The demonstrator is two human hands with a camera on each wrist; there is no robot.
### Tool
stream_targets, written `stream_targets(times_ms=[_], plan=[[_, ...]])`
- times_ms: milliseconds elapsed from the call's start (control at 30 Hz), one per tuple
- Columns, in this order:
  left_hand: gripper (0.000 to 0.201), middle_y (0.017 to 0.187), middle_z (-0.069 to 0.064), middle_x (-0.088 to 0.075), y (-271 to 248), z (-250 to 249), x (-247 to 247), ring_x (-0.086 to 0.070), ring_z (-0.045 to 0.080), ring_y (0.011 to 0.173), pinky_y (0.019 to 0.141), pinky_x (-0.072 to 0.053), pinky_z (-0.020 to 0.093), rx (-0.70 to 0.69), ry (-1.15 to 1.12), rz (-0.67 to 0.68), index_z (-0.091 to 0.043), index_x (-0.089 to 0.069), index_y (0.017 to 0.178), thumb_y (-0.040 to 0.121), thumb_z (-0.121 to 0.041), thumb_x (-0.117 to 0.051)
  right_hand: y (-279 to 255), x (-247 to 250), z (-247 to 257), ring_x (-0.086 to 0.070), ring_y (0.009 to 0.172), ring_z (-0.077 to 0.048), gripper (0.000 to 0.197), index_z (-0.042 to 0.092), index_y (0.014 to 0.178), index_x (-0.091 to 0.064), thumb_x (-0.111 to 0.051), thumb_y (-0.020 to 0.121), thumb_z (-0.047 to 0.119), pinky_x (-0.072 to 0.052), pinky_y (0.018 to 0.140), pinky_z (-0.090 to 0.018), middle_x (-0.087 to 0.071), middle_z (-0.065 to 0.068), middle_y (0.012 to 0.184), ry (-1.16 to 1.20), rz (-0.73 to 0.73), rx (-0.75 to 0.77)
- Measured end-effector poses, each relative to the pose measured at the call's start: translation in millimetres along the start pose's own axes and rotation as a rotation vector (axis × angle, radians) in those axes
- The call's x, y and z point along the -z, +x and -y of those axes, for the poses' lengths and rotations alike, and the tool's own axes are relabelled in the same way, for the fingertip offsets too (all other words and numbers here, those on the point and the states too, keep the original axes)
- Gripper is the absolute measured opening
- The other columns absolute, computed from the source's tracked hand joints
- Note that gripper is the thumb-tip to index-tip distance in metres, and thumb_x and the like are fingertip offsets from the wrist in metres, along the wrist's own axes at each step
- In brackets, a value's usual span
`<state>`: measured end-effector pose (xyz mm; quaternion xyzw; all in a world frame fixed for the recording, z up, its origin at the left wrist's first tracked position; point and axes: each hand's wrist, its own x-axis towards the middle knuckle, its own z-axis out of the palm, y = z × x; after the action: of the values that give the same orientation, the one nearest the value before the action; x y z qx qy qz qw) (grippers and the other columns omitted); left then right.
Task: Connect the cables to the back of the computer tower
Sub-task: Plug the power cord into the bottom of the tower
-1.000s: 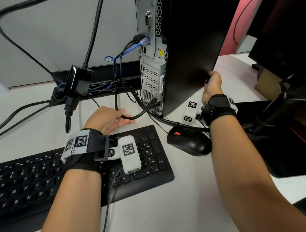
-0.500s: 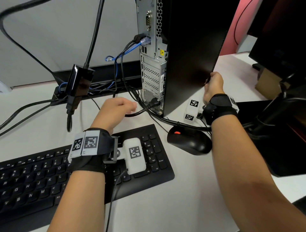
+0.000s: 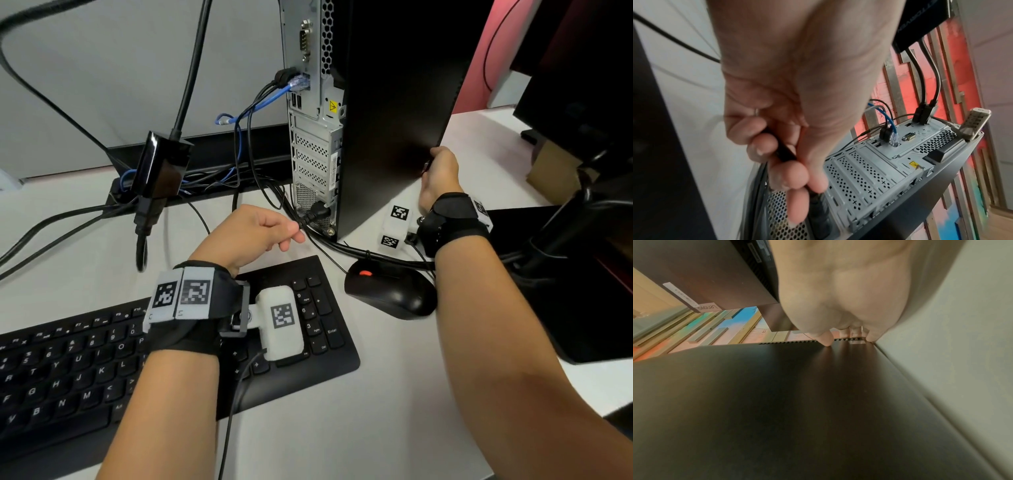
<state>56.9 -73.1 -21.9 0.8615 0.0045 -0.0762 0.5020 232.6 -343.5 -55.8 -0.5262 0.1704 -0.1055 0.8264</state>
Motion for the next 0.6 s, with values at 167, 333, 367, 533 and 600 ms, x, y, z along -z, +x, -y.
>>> stream_targets(times_ms=[167,333,367,533,600], plan=[[0.027,0.045,-0.013,-0.054,2,1,-1,-0.042,0.0,0.047,0.044,-0.033,0.001,-0.003,-0.017,-0.008,-0.002,-0.073,0.092,0.094,-0.021,-0.055,-2,-3,1,-0.052,0.076,-0.013,0.026,0.019,0.082,-0.057,-0.036,0.095,0.012,-0.045,0.071,-0.023,-0.058,0.001,0.085,-0.027,0.001,-0.004],[0.03,0.045,-0.017,-0.056,0,1,-1,-0.044,-0.008,0.041,0.051,-0.035,0.006,0.0,-0.019,0.001,0.0,-0.073,0.098,0.095,-0.023,-0.054,3,-3,-1,-0.051,0.079,-0.012,0.022,0.021,0.087,-0.056,-0.037,0.095,0.016,-0.043,0.079,-0.025,-0.057,0.002,0.088,-0.058,0.0,-0.01],[0.03,0.046,-0.018,-0.056,0,1,-1,-0.044,-0.008,0.042,0.054,-0.035,0.008,0.001,-0.022,0.007,0.0,-0.072,0.099,0.095,-0.023,-0.054,5,-2,-1,-0.052,0.08,-0.012,0.021,0.021,0.089,-0.057,-0.037,0.095,0.016,-0.043,0.08,-0.025,-0.057,0.002,0.089,-0.061,-0.001,-0.006],[0.032,0.049,-0.022,-0.061,-1,0,-1,-0.048,-0.013,0.043,0.048,-0.035,-0.001,-0.023,-0.008,0.0,0.008,-0.069,0.098,0.096,-0.019,-0.052,11,-1,-2,-0.052,0.087,-0.012,0.019,0.019,0.102,-0.055,-0.038,0.095,0.016,-0.042,0.097,-0.029,-0.057,0.001,0.102,-0.074,-0.013,-0.006],[0.027,0.054,-0.015,-0.062,-2,-1,-1,-0.048,-0.012,0.043,0.049,-0.036,0.001,-0.038,-0.016,-0.004,-0.001,-0.072,0.09,0.096,-0.018,-0.053,10,-1,0,-0.05,0.078,-0.011,0.019,0.02,0.09,-0.054,-0.037,0.095,0.014,-0.044,0.086,-0.026,-0.055,0.002,0.089,-0.081,-0.027,-0.009]])
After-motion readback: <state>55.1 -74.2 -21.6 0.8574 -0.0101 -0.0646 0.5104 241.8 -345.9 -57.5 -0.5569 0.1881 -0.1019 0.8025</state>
